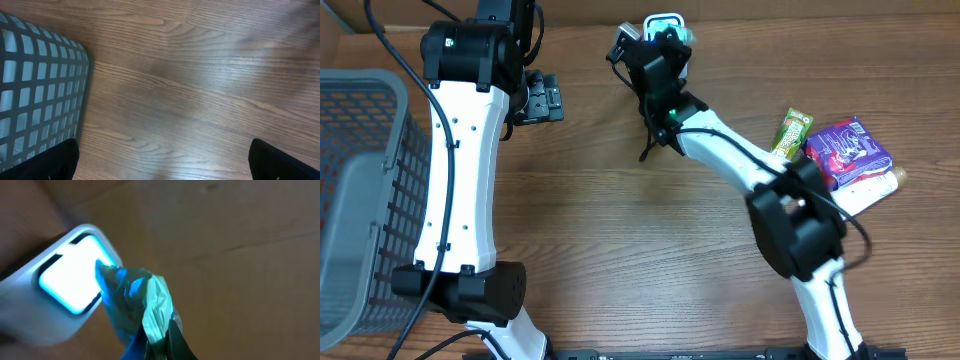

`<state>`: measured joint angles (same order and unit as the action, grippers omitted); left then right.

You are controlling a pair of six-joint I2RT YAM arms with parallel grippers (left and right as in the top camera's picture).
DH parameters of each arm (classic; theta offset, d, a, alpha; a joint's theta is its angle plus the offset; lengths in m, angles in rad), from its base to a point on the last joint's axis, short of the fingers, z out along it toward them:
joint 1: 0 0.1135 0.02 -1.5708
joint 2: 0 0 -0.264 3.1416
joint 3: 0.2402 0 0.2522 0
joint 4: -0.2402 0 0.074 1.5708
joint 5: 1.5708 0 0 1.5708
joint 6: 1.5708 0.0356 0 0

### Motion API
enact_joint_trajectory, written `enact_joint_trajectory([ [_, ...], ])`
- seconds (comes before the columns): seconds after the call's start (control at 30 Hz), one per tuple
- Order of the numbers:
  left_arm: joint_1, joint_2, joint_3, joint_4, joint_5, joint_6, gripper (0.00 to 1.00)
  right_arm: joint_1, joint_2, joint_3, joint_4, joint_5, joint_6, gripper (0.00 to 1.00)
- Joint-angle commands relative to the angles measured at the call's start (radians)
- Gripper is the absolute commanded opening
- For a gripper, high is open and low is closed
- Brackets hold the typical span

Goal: Scan the item barcode
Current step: 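Hold the wipes pack's barcode against the white scanner, then lower the wipes pack onto the table's right side and release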

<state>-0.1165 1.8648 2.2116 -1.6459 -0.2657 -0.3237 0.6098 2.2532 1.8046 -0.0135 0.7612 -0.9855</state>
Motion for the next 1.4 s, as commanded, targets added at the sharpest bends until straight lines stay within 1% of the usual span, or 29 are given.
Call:
enact_joint_trajectory([
  [0.0,-0.002,0.009,-0.003,0.001,-0.003,-0.017,0.99,0.024,-0.273,0.02,-0.223,-0.089,0.254,0.04],
  [0.07,-0.002,0.009,-0.003,0.001,-0.003,-0.017,1.0,0.024,-0.349,0.02,-0.375,-0.182,0.384,0.04],
  [0.1,-0.002,0.009,-0.003,0.001,-0.003,-0.017,1.0,0.019,-0.39,0.02,-0.453,-0.225,0.478,0.04],
  [0.13,-0.002,0.009,-0.003,0.001,-0.003,-0.017,1.0,0.01,-0.43,0.02,-0.521,-0.255,0.585,0.04],
  [0.2,-0.002,0.009,-0.003,0.001,-0.003,-0.017,1.0,-0.019,-0.506,0.02,-0.663,-0.301,0.849,0.04],
  [0.27,-0.002,0.009,-0.003,0.001,-0.003,-0.017,1.0,-0.06,-0.568,0.02,-0.806,-0.39,1.089,0.04],
  [0.33,-0.002,0.009,-0.003,0.001,-0.003,-0.017,1.0,-0.118,-0.612,0.02,-0.943,-0.502,1.273,0.04],
  [0.4,-0.002,0.009,-0.003,0.001,-0.003,-0.017,0.99,-0.185,-0.631,0.02,-1.073,-0.57,1.424,0.04],
  [0.43,-0.002,0.009,-0.003,0.001,-0.004,-0.017,1.0,-0.222,-0.63,0.019,-1.142,-0.58,1.476,0.04],
  [0.53,-0.002,0.009,-0.003,0.001,-0.003,-0.017,1.0,-0.314,-0.623,-0.02,-1.261,-0.58,1.515,0.04],
  [0.67,-0.002,0.009,-0.003,0.001,-0.003,-0.017,1.0,-0.407,-0.622,-0.136,-1.276,-0.579,1.509,0.04],
  [0.83,-0.002,0.009,-0.003,0.001,-0.003,-0.017,1.0,-0.477,-0.622,-0.289,-1.19,-0.576,1.475,0.04],
  [0.97,-0.002,0.009,-0.003,0.001,-0.003,-0.017,1.0,-0.488,-0.622,-0.385,-1.088,-0.58,1.451,0.04],
  [1.1,-0.002,0.009,-0.003,0.001,-0.003,-0.017,1.0,-0.488,-0.621,-0.438,-1.045,-0.559,1.449,0.04],
  [1.13,-0.002,0.009,-0.003,0.001,-0.003,-0.017,1.0,-0.488,-0.621,-0.449,-1.043,-0.53,1.449,0.06],
  [1.17,-0.002,0.009,-0.003,0.001,-0.003,-0.017,1.0,-0.488,-0.621,-0.453,-1.047,-0.512,1.449,0.11],
  [1.2,-0.002,0.009,-0.003,0.001,-0.003,-0.017,1.0,-0.488,-0.621,-0.453,-1.051,-0.503,1.449,0.18],
  [1.23,-0.002,0.009,-0.003,0.001,-0.003,-0.017,1.0,-0.488,-0.621,-0.453,-1.055,-0.5,1.449,0.31],
  [1.27,-0.002,0.009,-0.003,0.001,-0.003,-0.017,0.99,-0.488,-0.621,-0.452,-1.057,-0.5,1.449,0.35],
  [1.3,-0.002,0.009,-0.003,0.001,-0.003,-0.017,1.0,-0.488,-0.622,-0.45,-1.058,-0.5,1.449,0.44],
  [1.33,-0.002,0.009,-0.003,0.001,-0.003,-0.017,1.0,-0.488,-0.623,-0.447,-1.058,-0.5,1.449,0.48],
  [1.37,-0.002,0.009,-0.003,0.001,-0.003,-0.017,1.0,-0.488,-0.623,-0.441,-1.061,-0.5,1.449,0.5],
])
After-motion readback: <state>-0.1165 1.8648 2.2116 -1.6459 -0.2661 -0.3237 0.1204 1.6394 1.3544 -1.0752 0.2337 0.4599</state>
